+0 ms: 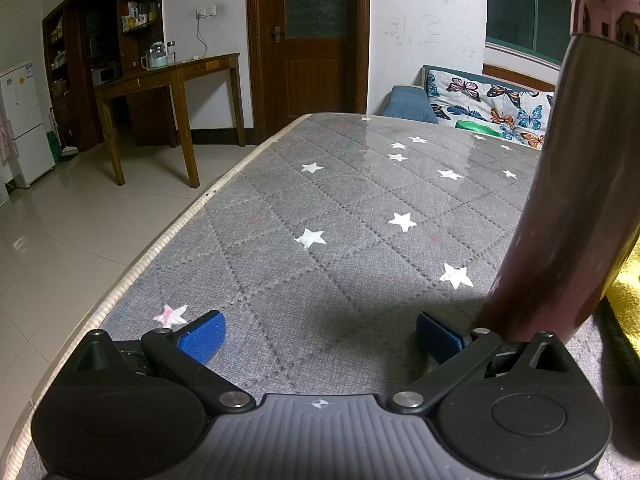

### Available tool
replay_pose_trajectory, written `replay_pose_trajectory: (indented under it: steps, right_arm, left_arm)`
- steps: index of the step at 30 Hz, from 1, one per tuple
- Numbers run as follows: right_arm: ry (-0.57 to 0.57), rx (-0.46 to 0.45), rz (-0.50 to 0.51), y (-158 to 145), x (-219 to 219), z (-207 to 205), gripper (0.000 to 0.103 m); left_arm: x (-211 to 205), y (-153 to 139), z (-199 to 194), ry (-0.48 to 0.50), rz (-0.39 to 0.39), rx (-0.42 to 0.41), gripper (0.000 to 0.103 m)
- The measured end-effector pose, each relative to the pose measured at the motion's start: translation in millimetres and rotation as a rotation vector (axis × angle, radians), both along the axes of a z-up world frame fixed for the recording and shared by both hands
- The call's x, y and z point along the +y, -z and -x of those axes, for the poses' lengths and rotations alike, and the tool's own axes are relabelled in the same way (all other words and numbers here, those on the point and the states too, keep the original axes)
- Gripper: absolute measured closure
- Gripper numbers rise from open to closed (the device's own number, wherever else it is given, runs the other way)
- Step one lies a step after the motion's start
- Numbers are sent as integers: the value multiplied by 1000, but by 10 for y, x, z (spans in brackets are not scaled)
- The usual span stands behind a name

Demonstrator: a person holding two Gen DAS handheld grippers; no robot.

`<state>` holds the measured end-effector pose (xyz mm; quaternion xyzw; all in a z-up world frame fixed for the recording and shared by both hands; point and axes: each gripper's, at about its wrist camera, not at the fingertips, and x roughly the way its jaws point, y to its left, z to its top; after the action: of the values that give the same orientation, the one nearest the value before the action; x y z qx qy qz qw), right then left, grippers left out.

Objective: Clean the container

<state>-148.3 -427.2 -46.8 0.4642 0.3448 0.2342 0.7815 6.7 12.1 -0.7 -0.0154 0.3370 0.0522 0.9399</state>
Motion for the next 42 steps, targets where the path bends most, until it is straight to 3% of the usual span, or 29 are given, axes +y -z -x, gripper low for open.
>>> replay_pose_trajectory:
  steps: [42]
  right_arm:
    - [-8, 4, -12, 3, 18, -15, 86]
  left_arm:
    - [7, -1, 8, 0, 1, 0, 0]
